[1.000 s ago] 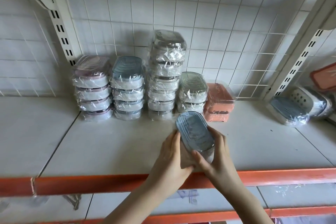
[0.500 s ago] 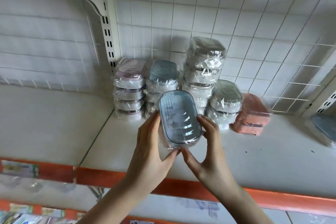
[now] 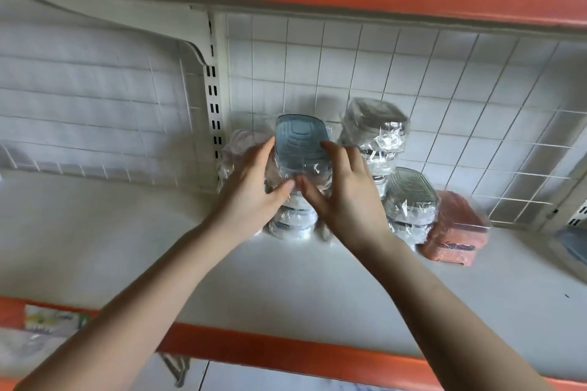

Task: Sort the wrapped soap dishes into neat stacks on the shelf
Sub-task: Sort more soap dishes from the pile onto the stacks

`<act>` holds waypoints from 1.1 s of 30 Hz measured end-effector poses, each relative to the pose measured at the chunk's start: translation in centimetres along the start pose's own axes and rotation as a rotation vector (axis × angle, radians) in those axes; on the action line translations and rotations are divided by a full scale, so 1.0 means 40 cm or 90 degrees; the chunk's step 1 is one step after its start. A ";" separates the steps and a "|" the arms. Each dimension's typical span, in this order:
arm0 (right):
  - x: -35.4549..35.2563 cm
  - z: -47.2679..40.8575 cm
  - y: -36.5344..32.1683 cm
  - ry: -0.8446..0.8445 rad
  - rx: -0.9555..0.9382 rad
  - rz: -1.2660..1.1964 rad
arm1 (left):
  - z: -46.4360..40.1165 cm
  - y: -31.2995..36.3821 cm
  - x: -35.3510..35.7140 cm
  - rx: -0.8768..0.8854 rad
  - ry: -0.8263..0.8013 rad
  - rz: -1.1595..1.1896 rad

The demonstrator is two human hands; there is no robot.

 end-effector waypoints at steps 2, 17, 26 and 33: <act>0.002 -0.035 -0.004 -0.006 0.000 0.059 | -0.041 -0.006 0.005 -0.004 -0.028 -0.010; 0.049 -0.164 -0.022 -0.136 -0.034 0.323 | -0.169 -0.054 0.039 -0.033 -0.100 -0.074; 0.095 -0.144 -0.019 -0.109 -0.046 0.368 | -0.150 -0.056 0.045 0.022 -0.074 -0.222; 0.071 -0.115 -0.039 -0.102 -0.068 0.332 | -0.135 -0.054 0.044 0.015 -0.046 -0.186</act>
Point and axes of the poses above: each hand's wrist, its own z-axis away from the middle knuckle, its own x-axis out of the palm, y = z × x, the point moved 8 cm from there along -z, towards the middle knuckle, and after that the axes turned 5 degrees about z, right-handed, at the moved point
